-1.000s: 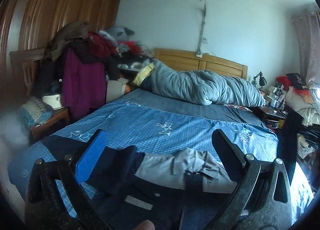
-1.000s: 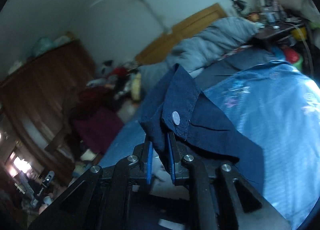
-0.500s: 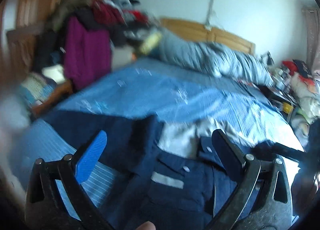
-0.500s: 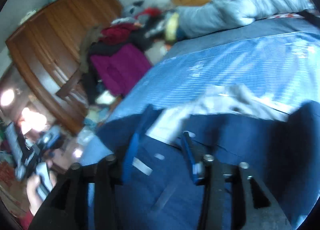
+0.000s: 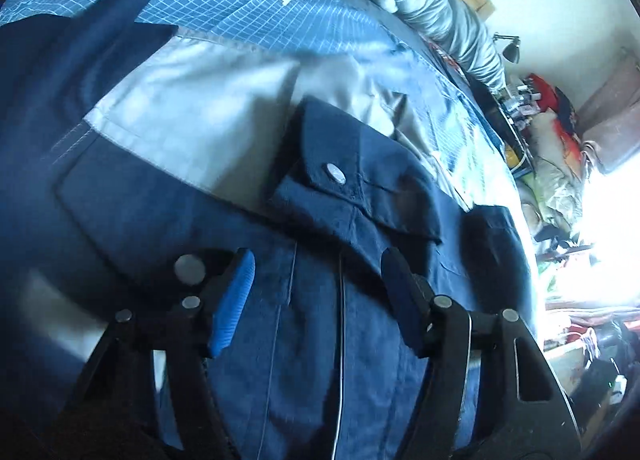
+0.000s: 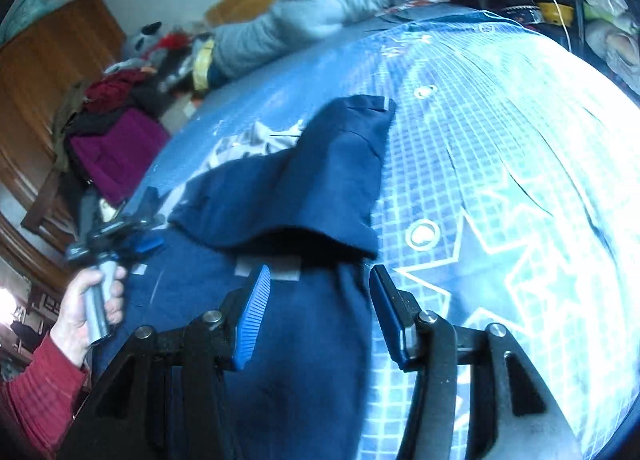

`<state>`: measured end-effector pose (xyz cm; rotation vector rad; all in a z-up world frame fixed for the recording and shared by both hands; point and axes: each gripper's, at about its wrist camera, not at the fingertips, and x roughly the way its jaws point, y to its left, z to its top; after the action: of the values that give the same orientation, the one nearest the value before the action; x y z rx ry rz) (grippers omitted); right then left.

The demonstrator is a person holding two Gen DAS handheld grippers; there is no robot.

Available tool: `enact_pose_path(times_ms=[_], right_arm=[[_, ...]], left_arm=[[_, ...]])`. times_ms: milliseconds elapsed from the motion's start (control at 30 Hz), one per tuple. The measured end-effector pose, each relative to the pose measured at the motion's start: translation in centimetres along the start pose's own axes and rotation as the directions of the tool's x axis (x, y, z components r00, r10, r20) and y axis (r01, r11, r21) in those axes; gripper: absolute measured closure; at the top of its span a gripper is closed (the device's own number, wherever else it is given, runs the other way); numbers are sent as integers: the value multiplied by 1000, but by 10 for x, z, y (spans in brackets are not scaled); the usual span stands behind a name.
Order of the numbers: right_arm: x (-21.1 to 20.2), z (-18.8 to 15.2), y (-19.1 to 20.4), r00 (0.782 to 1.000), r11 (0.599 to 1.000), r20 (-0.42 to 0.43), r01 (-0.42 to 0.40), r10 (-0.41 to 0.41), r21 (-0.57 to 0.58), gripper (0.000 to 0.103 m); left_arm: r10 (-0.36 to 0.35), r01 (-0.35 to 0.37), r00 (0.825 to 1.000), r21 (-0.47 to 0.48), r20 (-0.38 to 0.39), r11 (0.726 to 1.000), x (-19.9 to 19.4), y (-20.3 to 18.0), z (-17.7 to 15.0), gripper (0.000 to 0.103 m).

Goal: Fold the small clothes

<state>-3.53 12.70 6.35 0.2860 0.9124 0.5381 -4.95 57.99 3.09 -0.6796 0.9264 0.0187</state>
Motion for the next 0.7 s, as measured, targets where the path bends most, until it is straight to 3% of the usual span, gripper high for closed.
enact_pose_path(times_ms=[167, 233, 267, 400, 533, 633, 700], right_arm=[[2, 2, -19, 1000, 999, -15, -18, 18, 26, 46], [8, 7, -13, 1000, 1000, -15, -21, 21, 20, 46], [11, 9, -10, 1000, 1000, -15, -24, 24, 18, 46], [14, 11, -1, 1000, 1000, -4, -26, 26, 12, 46], [16, 11, -3, 1000, 1000, -9, -12, 12, 4, 46], [20, 10, -6, 1000, 1000, -21, -8, 8, 6, 46], [29, 11, -7, 999, 1000, -42, -13, 13, 6, 46]], left_arm=[[36, -34, 999, -37, 41, 999, 10, -5, 6, 41], [65, -62, 995, -41, 69, 997, 12, -4, 9, 62], [85, -81, 993, -45, 84, 996, 12, -5, 10, 98], [45, -39, 977, -34, 207, 999, -25, -14, 11, 100], [74, -59, 937, -54, 343, 997, -74, -1, 6, 100], [112, -94, 963, -85, 245, 992, -52, 27, 8, 100], [132, -115, 966, -87, 222, 990, -43, 35, 5, 100]])
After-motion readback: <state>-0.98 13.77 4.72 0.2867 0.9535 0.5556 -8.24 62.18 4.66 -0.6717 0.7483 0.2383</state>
